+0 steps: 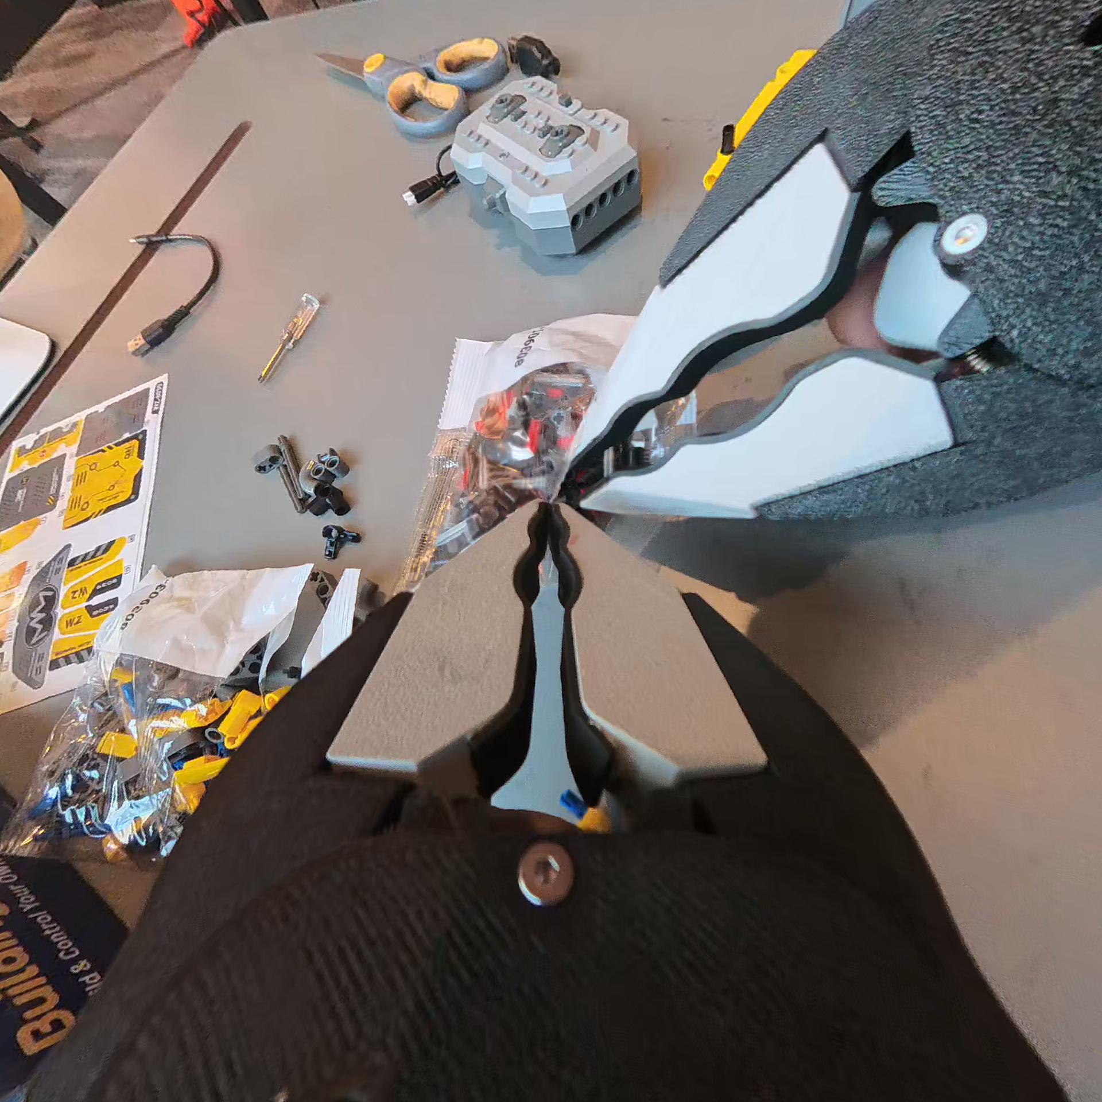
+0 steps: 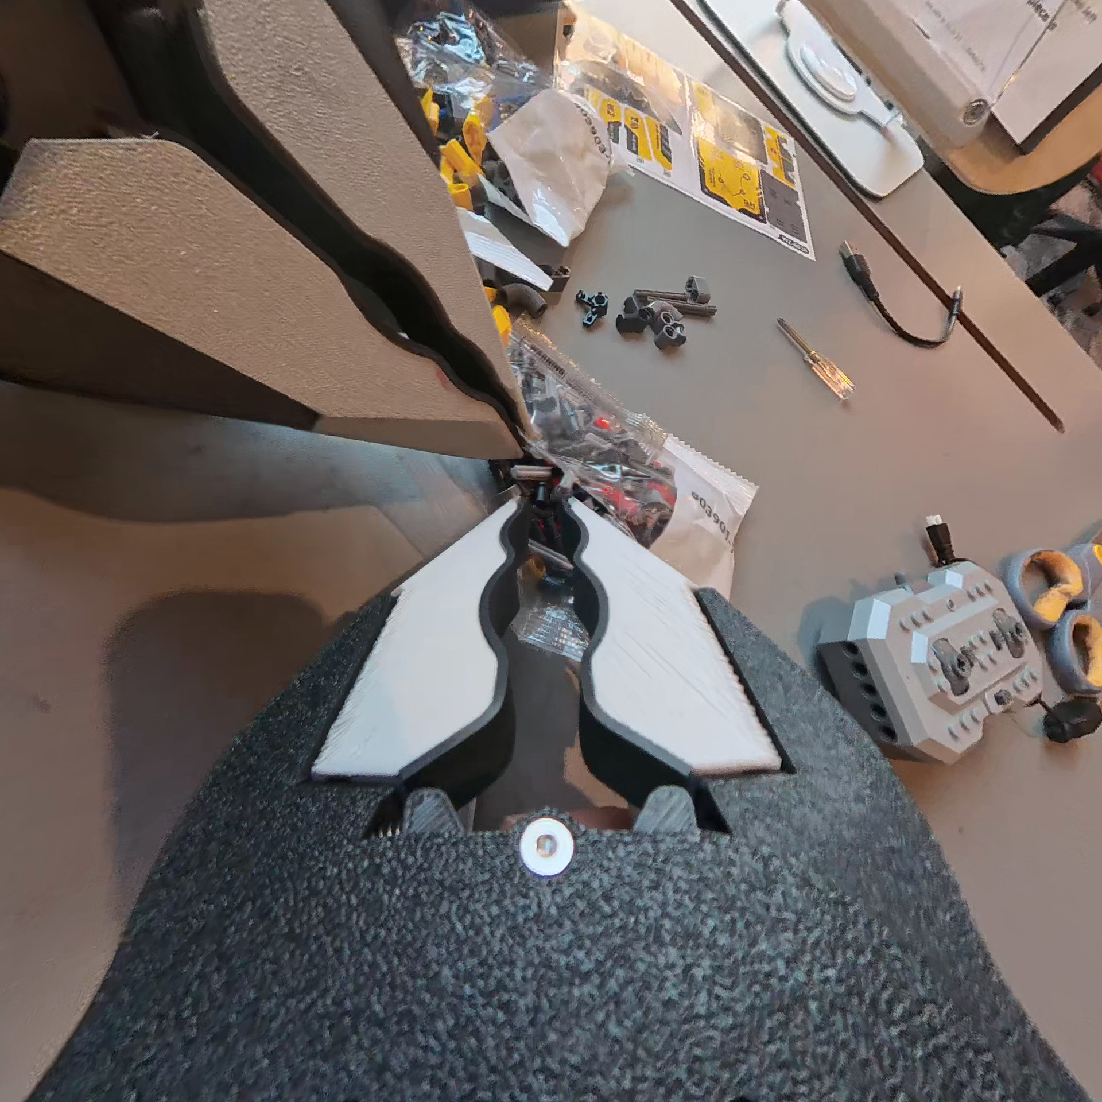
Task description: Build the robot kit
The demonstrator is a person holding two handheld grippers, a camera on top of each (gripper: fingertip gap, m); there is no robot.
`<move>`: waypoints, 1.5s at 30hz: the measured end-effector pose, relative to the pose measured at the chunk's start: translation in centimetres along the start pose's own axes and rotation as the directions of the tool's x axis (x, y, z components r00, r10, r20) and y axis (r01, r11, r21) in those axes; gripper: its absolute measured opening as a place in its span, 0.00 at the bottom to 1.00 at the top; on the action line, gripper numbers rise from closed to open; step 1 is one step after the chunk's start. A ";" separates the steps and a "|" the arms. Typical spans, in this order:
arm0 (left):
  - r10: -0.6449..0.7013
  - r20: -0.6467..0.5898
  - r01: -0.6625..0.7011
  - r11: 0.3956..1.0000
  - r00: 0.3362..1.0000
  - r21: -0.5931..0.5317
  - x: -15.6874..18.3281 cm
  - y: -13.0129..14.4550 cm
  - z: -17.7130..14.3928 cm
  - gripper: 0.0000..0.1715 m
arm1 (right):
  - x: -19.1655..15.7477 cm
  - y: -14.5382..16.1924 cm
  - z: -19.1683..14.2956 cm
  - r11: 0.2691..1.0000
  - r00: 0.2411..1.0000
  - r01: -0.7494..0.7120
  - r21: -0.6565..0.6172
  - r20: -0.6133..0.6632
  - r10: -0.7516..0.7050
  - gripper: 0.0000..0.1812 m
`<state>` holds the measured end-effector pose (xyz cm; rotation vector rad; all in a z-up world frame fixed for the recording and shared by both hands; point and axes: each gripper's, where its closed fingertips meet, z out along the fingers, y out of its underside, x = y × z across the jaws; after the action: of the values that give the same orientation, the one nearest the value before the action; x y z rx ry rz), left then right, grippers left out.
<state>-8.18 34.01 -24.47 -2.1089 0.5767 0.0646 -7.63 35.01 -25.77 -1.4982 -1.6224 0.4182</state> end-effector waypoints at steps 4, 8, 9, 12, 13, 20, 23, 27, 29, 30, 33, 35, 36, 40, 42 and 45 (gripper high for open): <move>0.018 0.002 -0.018 1.000 1.000 0.001 0.1 0.1 0.0 0.00 | -0.4 0.3 0.3 0.999 0.999 0.038 -0.034 0.003 -0.038 0.09; 0.039 -0.006 -0.039 0.999 0.999 0.009 0.5 -0.1 -0.1 0.00 | -0.6 0.7 0.5 0.998 0.999 0.021 -0.056 0.050 -0.018 0.07; 0.041 -0.008 -0.041 0.999 0.999 0.010 0.6 -0.1 -0.1 0.00 | -0.8 0.9 0.5 0.998 0.997 0.019 -0.065 0.079 -0.014 0.05; 0.036 -0.011 -0.036 0.999 0.999 0.012 0.6 -0.1 0.0 0.00 | -0.8 1.0 0.5 0.998 0.993 -0.020 -0.066 0.116 0.028 0.04; 0.029 -0.015 -0.029 1.000 0.999 0.013 0.6 0.0 0.0 0.00 | -0.8 1.1 0.4 0.998 0.992 -0.024 -0.065 0.120 0.032 0.04; -0.012 -0.014 0.012 1.000 1.000 0.015 -0.1 0.2 0.0 0.00 | -0.7 0.5 -0.1 0.999 0.990 -0.035 -0.013 0.135 0.036 0.02; -0.025 -0.021 0.025 1.000 0.999 0.017 -0.1 0.2 0.0 0.00 | -0.4 0.4 -0.4 0.998 0.989 -0.055 0.011 0.141 0.053 0.02; -0.012 -0.016 0.012 1.000 1.000 0.015 -0.1 0.2 0.1 0.00 | 0.2 1.3 -0.7 0.997 0.986 -0.080 -0.014 0.148 0.081 0.06; -0.013 -0.015 0.013 1.000 1.000 0.015 -0.1 0.2 0.1 0.00 | 0.2 1.4 -0.9 0.997 0.985 -0.075 -0.007 0.153 0.075 0.08; -0.014 -0.016 0.014 1.000 1.000 0.014 -0.1 0.2 0.1 0.00 | 0.2 1.3 -1.0 0.997 0.985 -0.071 0.003 0.156 0.069 0.09; -0.012 -0.015 0.012 1.000 1.000 0.014 -0.1 0.2 0.1 0.00 | -0.1 1.4 -1.0 0.999 0.987 -0.043 -0.001 0.158 0.043 0.10; -0.005 -0.014 0.005 1.000 1.000 0.012 0.0 0.2 0.1 0.00 | -0.4 1.4 -0.9 1.000 0.988 -0.015 -0.006 0.153 0.016 0.10; -0.002 -0.013 0.002 1.000 1.000 0.012 0.0 0.2 0.1 0.00 | -0.5 1.4 -0.9 1.000 0.989 -0.001 -0.007 0.149 0.001 0.10; -0.009 -0.027 0.009 1.000 1.000 0.017 0.2 0.1 0.0 0.00 | -0.5 1.7 -1.2 0.999 0.990 0.044 0.000 0.136 -0.044 0.10; -0.006 -0.028 0.007 1.000 1.000 0.018 0.2 0.1 0.0 0.00 | -0.5 1.7 -1.5 0.999 0.988 0.048 0.012 0.143 -0.049 0.10; 0.000 -0.019 0.000 1.000 1.000 0.016 0.2 0.2 0.0 0.00 | -0.8 1.6 -1.9 0.996 0.984 0.079 0.043 0.154 -0.085 0.10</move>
<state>-8.11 33.87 -24.63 -2.0963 0.5868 0.0398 -5.24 34.05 -26.12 -1.3951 -1.7818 0.5277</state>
